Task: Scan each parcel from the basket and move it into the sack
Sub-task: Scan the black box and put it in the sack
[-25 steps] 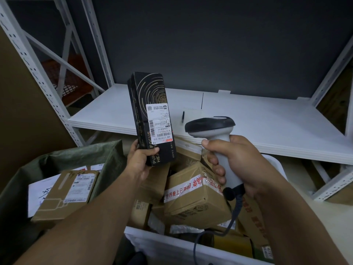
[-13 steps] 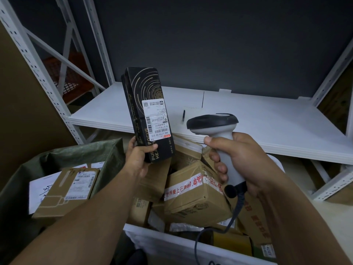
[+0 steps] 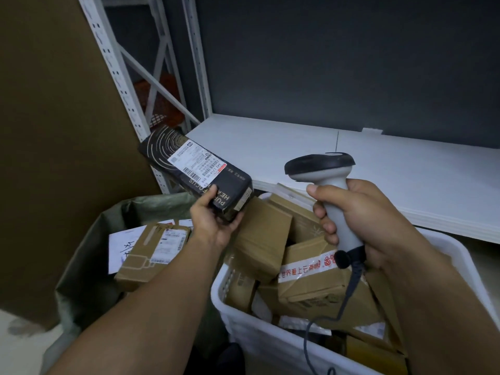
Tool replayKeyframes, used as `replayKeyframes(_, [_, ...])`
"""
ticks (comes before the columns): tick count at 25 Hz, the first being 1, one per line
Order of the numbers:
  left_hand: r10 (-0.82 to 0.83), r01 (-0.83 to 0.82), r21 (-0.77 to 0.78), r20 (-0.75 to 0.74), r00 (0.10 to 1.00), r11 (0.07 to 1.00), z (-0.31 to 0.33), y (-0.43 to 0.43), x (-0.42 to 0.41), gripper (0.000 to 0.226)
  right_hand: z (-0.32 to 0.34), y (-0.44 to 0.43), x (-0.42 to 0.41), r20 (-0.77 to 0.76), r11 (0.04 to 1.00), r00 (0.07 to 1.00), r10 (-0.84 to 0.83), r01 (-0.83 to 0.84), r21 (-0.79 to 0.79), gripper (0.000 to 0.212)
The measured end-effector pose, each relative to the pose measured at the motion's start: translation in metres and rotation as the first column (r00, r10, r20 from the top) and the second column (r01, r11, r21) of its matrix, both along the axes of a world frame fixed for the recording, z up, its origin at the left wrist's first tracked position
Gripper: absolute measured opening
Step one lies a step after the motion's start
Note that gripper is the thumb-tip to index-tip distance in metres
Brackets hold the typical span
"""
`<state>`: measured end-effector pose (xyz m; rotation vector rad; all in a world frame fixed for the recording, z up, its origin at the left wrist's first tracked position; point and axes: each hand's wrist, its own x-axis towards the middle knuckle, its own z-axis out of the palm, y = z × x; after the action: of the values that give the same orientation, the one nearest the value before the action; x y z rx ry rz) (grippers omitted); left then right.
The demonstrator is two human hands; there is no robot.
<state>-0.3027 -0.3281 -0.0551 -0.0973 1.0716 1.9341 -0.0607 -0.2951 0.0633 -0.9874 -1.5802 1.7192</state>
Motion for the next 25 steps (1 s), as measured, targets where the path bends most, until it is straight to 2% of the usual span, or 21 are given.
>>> replayKeyframes(2, [0.058,-0.058,-0.057,0.011,0.998,0.997,0.000,-0.015,-0.015,0.023,-0.001,-0.001,-0.013,0.005,1.000,1.000,0.009,-0.009,-0.009,0.021])
replayKeyframes(5, [0.132,-0.130,-0.149,0.003,0.991,0.980,-0.003,-0.037,-0.035,0.041,-0.003,-0.004,-0.033,0.002,0.999,0.999,0.036,-0.036,-0.024,0.021])
replayKeyframes(10, [0.274,-0.273,-0.212,-0.025,0.961,0.938,-0.012,-0.079,-0.068,0.036,-0.007,-0.015,-0.062,0.015,0.991,0.992,0.129,-0.128,-0.037,0.023])
replayKeyframes(12, [0.293,-0.298,-0.350,-0.069,0.954,0.888,-0.017,-0.098,-0.083,0.034,-0.012,-0.016,-0.070,0.026,0.986,0.987,0.161,-0.160,-0.036,0.022])
replayKeyframes(15, [0.364,-0.390,-0.544,-0.161,0.917,0.743,-0.026,-0.113,-0.097,0.034,-0.016,-0.014,-0.075,0.053,0.983,0.982,0.183,-0.182,-0.034,0.021])
replayKeyframes(20, [0.305,-0.361,-0.675,-0.206,0.930,0.644,-0.039,-0.123,-0.111,0.033,-0.016,-0.010,-0.072,0.062,0.987,0.986,0.155,-0.152,-0.043,0.021])
replayKeyframes(23, [0.215,-0.373,-0.700,-0.308,0.927,0.608,-0.074,-0.124,-0.140,0.060,-0.016,-0.009,-0.073,0.054,0.989,0.988,0.145,-0.142,-0.049,0.022])
replayKeyframes(25, [0.117,-0.379,-0.780,-0.373,0.921,0.498,-0.078,-0.127,-0.142,0.060,-0.015,-0.009,-0.073,0.052,0.989,0.988,0.144,-0.141,-0.053,0.023])
